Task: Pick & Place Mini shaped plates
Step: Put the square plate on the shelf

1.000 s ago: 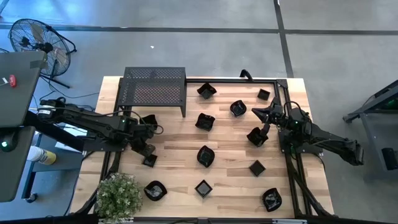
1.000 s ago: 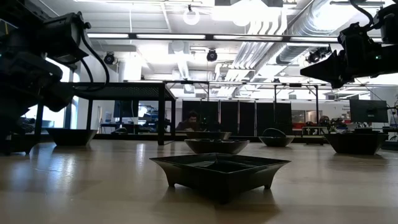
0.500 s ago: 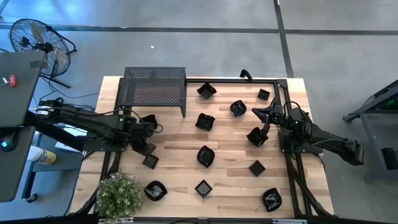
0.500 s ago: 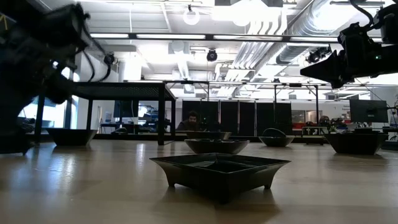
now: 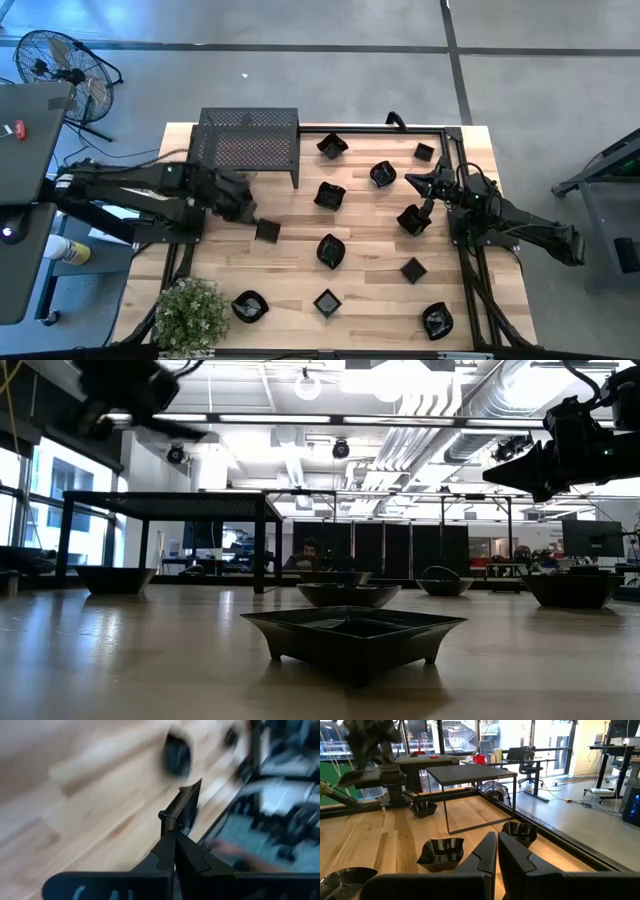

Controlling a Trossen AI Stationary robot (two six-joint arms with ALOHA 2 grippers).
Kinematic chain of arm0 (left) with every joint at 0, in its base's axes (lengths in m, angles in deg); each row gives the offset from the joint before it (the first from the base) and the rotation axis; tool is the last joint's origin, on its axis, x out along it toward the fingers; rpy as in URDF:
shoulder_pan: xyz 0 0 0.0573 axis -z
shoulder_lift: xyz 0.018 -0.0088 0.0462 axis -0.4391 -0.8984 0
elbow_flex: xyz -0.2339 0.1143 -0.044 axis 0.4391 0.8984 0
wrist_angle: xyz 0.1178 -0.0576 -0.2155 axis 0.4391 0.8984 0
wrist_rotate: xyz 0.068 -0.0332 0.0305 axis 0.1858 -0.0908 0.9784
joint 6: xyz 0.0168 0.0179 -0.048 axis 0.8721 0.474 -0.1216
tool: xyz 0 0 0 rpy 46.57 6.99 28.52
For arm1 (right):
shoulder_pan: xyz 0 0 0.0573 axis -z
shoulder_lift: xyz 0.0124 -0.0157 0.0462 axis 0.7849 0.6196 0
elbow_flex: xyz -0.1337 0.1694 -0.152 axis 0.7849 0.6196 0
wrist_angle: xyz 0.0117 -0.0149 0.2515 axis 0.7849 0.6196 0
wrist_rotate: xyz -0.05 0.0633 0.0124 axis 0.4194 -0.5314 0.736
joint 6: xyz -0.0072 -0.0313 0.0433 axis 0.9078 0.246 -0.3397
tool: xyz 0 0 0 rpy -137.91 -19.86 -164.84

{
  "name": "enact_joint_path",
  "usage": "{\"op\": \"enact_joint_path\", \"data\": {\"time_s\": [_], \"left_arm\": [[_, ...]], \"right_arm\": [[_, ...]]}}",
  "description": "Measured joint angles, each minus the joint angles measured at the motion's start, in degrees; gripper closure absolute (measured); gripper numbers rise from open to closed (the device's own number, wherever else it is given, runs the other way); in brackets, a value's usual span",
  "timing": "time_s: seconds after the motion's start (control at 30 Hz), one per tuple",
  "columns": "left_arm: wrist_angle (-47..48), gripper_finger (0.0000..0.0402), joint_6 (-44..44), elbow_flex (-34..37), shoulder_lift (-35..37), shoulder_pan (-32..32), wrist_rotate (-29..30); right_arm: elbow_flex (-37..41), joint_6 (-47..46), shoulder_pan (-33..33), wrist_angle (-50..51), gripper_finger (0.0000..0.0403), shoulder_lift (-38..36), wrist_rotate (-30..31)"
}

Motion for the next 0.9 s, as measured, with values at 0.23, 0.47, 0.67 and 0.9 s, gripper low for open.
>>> {"op": "enact_joint_path", "data": {"time_s": [0.23,0.47,0.67,0.9], "left_arm": [[2.2,0.0401,7.8,-10.0,-1.7,-19.5,-0.9],[1.6,0.0401,24.5,-17.0,-11.5,-45.2,-15.1],[2.6,0.0401,39.9,-25.2,-27.8,-58.6,-24.4],[14.6,0.0401,57.1,-39.2,-44.2,-62.8,-25.1]], "right_arm": [[0.0,0.0,0.0,0.0,0.0391,0.0,0.0],[0.0,0.0,0.0,0.0,0.0391,0.0,0.0],[0.0,0.0,0.0,0.0,0.0391,0.0,0.0],[0.0,0.0,0.0,0.0,0.0391,0.0,0.0]]}}
